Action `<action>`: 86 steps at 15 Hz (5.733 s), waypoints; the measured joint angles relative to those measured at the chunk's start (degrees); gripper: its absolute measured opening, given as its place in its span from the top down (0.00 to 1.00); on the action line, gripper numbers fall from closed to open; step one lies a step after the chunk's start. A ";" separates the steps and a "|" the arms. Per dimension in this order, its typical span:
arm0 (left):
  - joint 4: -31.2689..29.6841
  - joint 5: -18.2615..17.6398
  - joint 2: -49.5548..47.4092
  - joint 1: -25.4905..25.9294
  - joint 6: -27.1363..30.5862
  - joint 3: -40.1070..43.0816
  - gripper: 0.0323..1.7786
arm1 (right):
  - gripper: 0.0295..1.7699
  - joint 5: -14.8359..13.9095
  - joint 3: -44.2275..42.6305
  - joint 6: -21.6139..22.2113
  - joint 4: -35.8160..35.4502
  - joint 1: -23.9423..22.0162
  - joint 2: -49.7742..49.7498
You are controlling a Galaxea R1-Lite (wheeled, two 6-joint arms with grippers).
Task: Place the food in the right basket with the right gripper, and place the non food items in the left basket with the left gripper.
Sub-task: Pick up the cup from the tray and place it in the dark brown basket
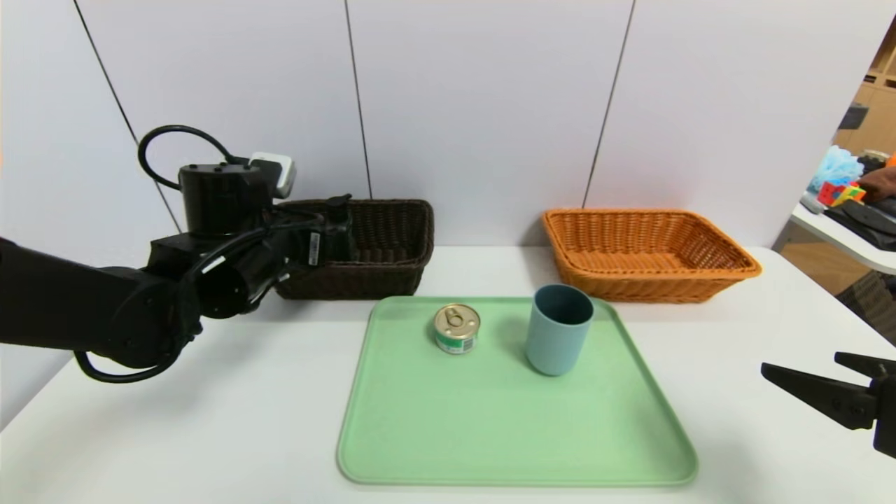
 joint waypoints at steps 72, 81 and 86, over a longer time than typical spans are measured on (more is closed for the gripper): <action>-10.92 -20.77 25.75 -31.29 2.23 -14.25 0.05 | 0.04 0.11 3.06 -0.09 -8.11 10.30 7.50; -10.98 -20.80 26.90 -31.23 2.15 -15.54 0.05 | 0.04 0.17 3.13 -0.11 -8.13 10.30 7.61; -11.06 -20.70 27.16 -31.21 2.00 -16.02 0.21 | 0.04 0.15 3.28 -0.09 -8.13 10.28 7.61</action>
